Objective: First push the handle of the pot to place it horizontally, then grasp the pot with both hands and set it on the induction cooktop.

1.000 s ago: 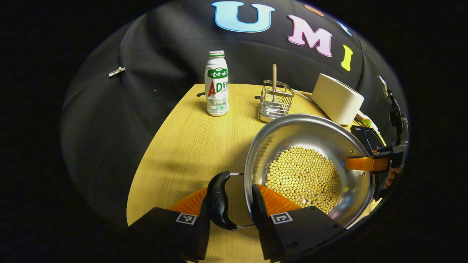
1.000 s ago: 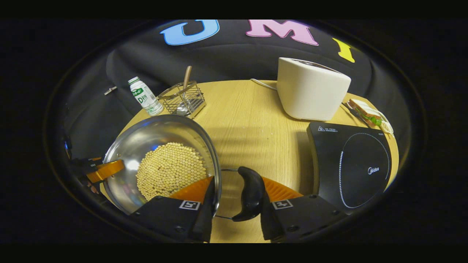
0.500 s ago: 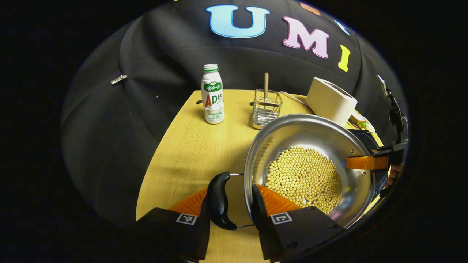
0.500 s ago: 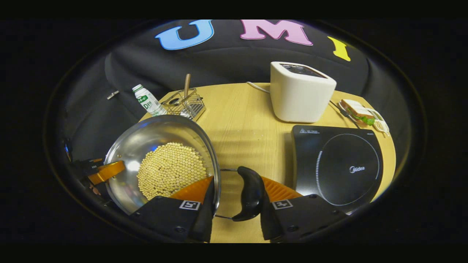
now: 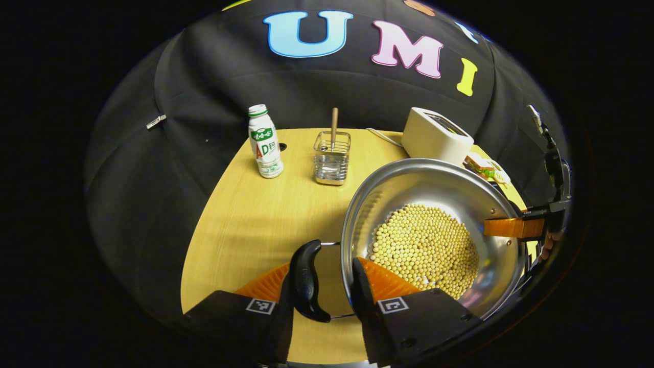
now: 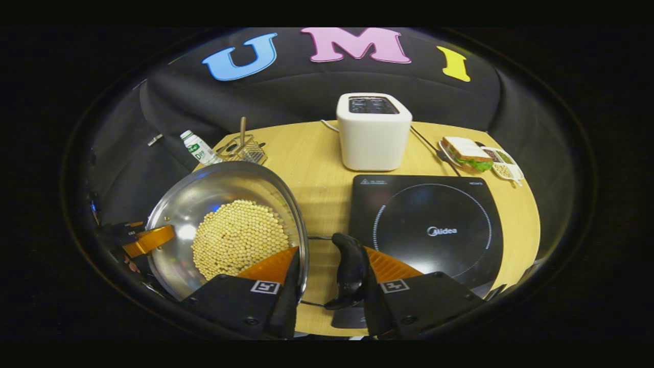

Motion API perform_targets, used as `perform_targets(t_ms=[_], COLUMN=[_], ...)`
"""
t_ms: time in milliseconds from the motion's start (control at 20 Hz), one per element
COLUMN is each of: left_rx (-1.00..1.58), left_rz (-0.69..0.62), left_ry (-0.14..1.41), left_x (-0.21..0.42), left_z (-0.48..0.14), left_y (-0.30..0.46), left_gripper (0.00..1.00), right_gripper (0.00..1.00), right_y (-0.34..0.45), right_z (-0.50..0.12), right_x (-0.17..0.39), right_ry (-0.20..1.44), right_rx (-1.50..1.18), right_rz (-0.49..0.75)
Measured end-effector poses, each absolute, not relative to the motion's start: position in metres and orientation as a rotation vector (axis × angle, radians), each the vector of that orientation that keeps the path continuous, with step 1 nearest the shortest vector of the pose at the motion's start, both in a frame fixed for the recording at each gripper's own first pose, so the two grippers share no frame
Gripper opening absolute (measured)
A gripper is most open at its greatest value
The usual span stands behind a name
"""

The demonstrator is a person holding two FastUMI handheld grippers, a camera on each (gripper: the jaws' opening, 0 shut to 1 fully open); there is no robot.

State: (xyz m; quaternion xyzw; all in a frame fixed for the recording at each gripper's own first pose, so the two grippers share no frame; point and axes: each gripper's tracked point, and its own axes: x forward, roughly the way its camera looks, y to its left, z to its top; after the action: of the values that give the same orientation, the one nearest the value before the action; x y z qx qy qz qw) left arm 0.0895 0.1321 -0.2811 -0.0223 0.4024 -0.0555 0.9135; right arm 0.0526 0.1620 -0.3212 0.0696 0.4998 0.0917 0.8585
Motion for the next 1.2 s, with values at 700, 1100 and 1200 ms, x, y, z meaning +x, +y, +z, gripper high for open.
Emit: perform_targets(t_ms=[700, 1100, 1200], left_rx=[-0.017, -0.008, -0.004], left_rz=[-0.205, -0.252, -0.262], left_ry=[0.816, 0.831, 0.834], left_x=[0.115, 0.135, 0.140], left_z=[-0.258, -0.263, -0.265], left_y=[-0.017, -0.083, -0.097], left_gripper=[0.58, 0.58, 0.58], right_gripper=[0.56, 0.55, 0.55], right_y=[0.014, -0.052, -0.065], right_z=[-0.314, -0.325, -0.328], right_x=[0.062, 0.072, 0.075], right_ry=[1.023, 1.035, 1.038], right_rx=[0.183, 0.196, 0.195], right_rz=[0.104, 0.053, 0.043])
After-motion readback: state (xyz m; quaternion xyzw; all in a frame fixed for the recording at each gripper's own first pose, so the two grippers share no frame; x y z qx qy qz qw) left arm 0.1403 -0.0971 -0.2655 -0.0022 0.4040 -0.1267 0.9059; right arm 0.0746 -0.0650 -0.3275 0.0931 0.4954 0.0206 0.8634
